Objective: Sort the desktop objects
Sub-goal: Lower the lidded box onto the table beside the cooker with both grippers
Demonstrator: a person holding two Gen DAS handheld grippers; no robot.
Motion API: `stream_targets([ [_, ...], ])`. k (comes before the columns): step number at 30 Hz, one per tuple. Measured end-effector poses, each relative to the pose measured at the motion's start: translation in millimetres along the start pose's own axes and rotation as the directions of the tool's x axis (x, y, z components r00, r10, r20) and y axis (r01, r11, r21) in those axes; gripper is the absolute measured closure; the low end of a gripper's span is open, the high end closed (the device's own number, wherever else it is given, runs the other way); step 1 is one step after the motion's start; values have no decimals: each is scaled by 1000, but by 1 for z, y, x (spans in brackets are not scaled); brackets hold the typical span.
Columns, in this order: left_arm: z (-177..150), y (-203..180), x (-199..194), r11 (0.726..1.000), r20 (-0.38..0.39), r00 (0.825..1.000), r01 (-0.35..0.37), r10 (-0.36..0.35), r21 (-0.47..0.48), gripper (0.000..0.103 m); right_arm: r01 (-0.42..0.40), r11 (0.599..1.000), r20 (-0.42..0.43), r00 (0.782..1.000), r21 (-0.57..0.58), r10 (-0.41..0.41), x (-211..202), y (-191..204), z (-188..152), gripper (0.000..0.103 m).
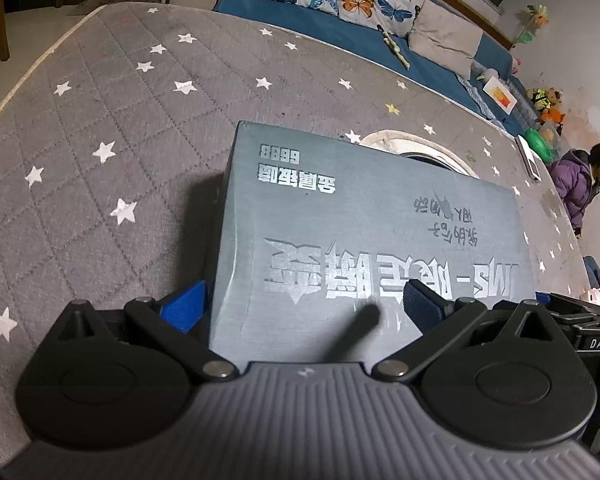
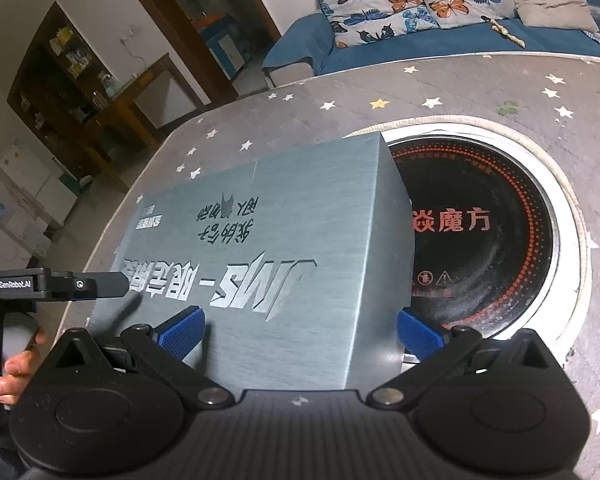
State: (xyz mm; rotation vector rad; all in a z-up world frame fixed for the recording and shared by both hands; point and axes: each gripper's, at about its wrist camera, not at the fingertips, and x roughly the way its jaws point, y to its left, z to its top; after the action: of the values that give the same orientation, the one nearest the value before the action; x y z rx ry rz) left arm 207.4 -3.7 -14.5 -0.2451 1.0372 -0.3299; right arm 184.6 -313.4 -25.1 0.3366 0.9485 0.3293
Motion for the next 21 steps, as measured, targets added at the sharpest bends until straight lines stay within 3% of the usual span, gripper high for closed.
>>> stream_targets([
  [21,-9,-10,-14,998,47,999,-25,23,53,0,86,995,43,995,-43,-84,-10,6,-7,0],
])
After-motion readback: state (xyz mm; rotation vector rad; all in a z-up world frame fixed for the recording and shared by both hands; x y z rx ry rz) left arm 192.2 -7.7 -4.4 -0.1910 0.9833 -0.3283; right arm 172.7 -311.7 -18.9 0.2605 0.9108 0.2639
